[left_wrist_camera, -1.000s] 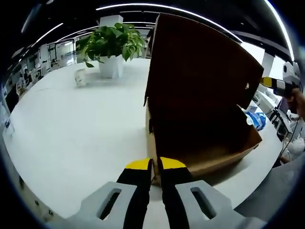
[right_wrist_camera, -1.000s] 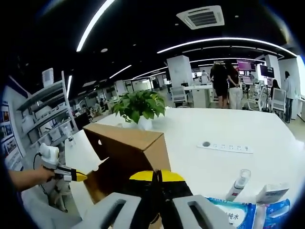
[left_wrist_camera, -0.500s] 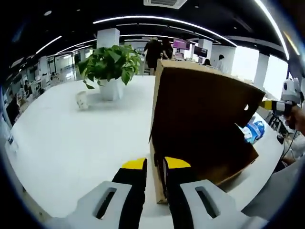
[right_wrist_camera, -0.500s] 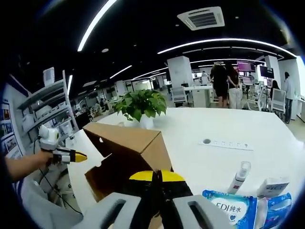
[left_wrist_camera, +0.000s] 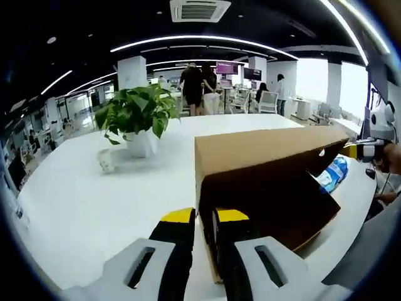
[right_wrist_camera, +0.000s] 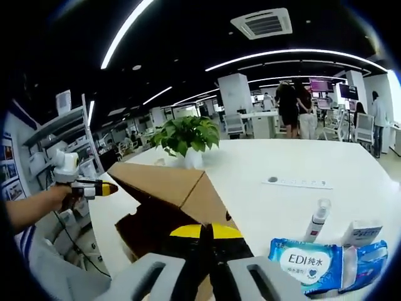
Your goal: Operate the shoe box by opening the lid, removing the specified soft item, and placing it in the target area until the item is outside and the box remains undamaged.
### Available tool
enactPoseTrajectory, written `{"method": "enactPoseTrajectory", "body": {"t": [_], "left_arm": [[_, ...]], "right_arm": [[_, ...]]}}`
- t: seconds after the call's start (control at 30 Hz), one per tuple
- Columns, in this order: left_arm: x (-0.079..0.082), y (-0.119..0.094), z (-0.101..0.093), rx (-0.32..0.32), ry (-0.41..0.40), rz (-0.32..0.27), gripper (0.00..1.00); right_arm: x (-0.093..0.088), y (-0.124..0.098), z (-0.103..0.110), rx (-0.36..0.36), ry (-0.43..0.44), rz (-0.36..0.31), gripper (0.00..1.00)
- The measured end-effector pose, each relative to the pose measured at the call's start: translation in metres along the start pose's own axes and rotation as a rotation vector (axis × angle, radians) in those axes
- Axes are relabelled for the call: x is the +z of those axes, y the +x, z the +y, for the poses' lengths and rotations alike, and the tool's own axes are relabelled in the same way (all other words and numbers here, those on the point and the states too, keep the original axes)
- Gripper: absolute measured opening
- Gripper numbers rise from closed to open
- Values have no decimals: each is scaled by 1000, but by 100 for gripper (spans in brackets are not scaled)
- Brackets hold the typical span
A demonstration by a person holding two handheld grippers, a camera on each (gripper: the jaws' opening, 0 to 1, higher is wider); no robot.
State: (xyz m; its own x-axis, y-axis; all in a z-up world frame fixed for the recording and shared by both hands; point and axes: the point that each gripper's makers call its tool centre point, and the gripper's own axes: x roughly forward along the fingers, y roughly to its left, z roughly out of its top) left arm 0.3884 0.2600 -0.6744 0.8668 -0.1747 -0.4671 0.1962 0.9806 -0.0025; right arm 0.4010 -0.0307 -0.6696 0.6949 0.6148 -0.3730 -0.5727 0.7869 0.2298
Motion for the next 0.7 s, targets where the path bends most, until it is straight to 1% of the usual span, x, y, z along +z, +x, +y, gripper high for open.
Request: {"method": "enactPoseTrajectory", "body": {"t": [0.07, 0.13, 0.27, 0.4, 0.63, 0.7], "left_arm": [[1, 0, -1, -5, 7, -5, 6], [-1, -1, -1, 0, 23, 0, 5], [-7, -3, -1, -3, 17, 10, 4], [-10, -5, -2, -7, 12, 10, 3], [-19, -11, -9, -16, 20, 35, 4], [-22, -12, -10, -20, 22, 43, 4]], "right_arm": [[-3, -2, 1, 2, 13, 2, 0], [-6, -3, 2, 1, 15, 2, 0], [-12, -5, 5, 3, 15, 11, 0], [-16, -6, 6, 2, 17, 17, 0], [-30, -9, 10, 13, 25, 51, 0], [-35, -11, 11, 16, 8, 65, 0]]}}
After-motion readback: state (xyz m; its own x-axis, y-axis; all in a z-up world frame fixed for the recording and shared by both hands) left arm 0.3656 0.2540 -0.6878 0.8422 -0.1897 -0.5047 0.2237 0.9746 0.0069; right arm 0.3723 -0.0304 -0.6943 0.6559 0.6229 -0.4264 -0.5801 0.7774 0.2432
